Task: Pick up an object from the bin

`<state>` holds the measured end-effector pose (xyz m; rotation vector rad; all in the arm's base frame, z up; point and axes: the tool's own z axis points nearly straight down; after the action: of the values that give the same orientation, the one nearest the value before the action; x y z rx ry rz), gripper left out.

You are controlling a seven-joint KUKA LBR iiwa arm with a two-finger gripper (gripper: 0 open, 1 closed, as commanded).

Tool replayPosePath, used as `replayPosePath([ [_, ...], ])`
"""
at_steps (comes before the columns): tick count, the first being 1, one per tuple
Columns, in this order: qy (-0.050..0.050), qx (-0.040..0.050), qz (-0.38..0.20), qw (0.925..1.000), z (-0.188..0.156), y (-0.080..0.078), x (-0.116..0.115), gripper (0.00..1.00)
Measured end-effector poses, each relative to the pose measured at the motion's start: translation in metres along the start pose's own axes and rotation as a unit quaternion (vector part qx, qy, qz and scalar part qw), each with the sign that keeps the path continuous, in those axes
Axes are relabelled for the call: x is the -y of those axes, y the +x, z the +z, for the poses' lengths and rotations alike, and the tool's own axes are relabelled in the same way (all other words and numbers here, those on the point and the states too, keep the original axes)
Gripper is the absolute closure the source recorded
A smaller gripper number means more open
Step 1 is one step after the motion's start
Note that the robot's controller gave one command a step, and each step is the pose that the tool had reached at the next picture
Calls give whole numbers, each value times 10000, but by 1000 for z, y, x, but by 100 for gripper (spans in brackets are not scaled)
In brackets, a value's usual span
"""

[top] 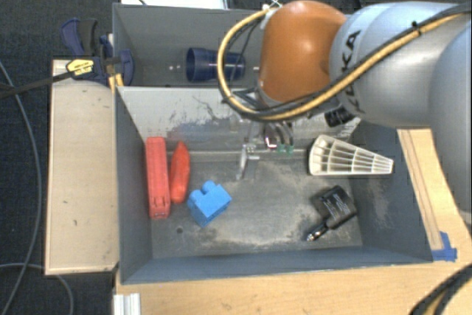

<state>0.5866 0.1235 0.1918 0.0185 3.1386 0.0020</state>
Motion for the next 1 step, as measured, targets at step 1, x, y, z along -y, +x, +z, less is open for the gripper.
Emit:
replayPosePath([
  [1, 1, -2, 1, 10000, 0, 0, 0, 0],
])
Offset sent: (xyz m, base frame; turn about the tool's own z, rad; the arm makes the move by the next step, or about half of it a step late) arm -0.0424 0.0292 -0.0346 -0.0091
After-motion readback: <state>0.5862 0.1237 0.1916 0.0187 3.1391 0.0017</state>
